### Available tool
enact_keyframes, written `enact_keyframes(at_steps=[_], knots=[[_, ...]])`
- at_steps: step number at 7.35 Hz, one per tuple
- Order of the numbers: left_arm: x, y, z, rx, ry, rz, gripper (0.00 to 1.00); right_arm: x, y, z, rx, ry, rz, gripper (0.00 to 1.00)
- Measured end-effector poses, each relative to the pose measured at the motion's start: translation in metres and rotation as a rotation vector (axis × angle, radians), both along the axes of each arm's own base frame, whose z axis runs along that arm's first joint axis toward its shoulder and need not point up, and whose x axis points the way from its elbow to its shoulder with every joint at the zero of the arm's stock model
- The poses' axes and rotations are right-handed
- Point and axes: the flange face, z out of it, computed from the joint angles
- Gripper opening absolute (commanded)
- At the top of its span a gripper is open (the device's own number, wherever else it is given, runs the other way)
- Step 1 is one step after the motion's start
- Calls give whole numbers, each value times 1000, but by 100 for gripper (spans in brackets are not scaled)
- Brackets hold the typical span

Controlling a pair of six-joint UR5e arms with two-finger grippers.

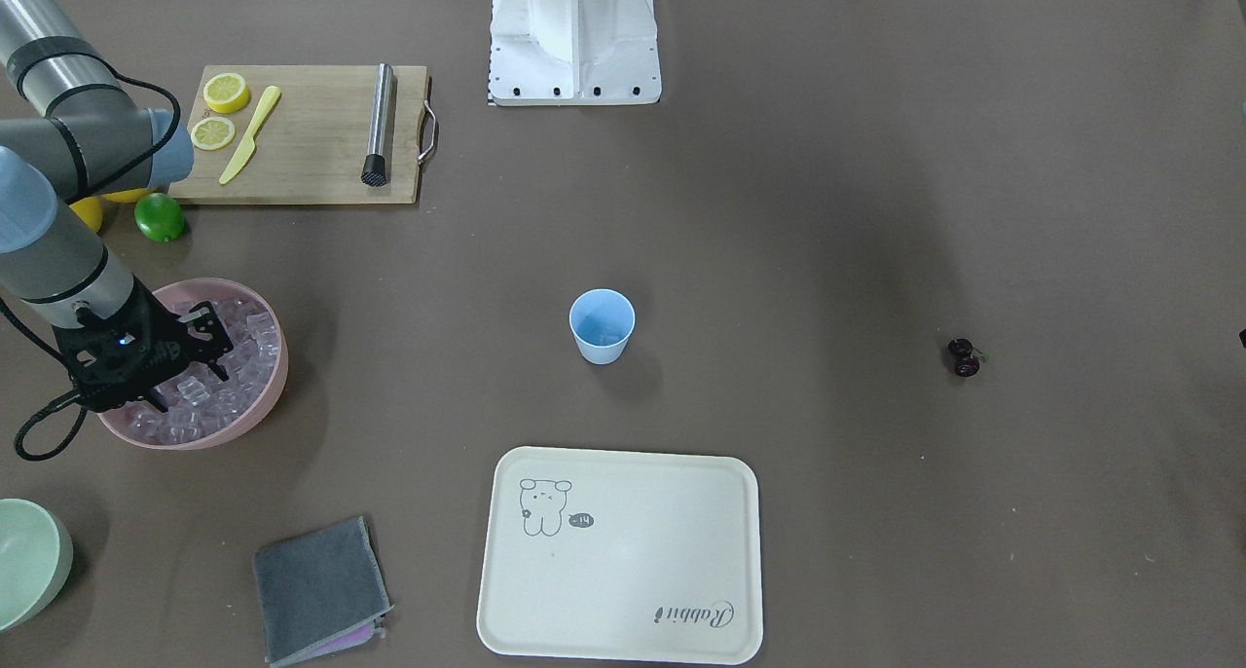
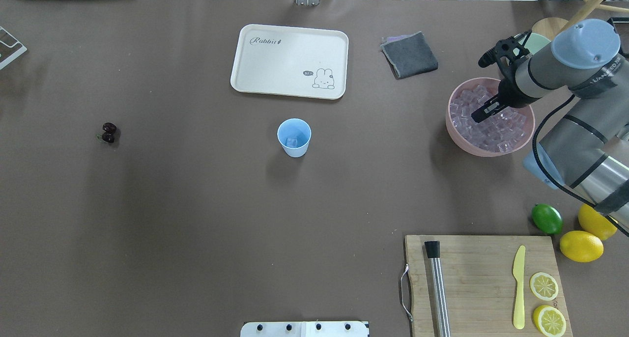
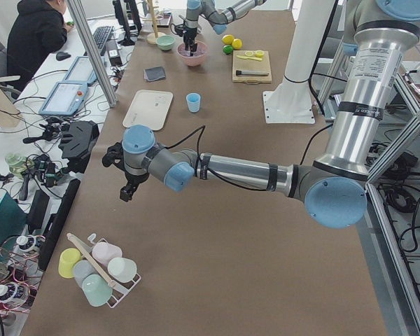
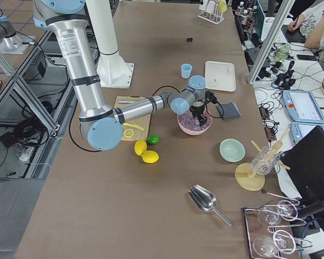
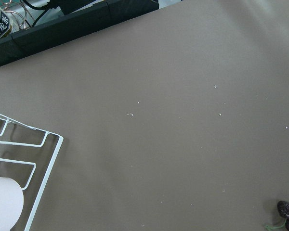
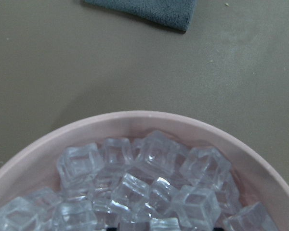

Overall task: Put ice and cherries in cup
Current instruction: 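Lower the right gripper into the bowl and grasp another ice cube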

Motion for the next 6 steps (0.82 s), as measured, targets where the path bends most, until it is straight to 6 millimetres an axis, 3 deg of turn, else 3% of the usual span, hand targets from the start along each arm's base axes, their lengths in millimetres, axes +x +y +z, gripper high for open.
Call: enact_keyframes(at_steps=[1,3,5,6], knots=[[0,0,0,0,0,0,98,0,0,0,-3,0,3,26],[0,1,1,-1,0,0,98,0,1,0,-6,-1,6,0],[0,1,0,0,0,0,98,10,13,-19,8,-18,7,0],[0,1,0,0,0,0,98,18,24,-46,6,-24,7,0]])
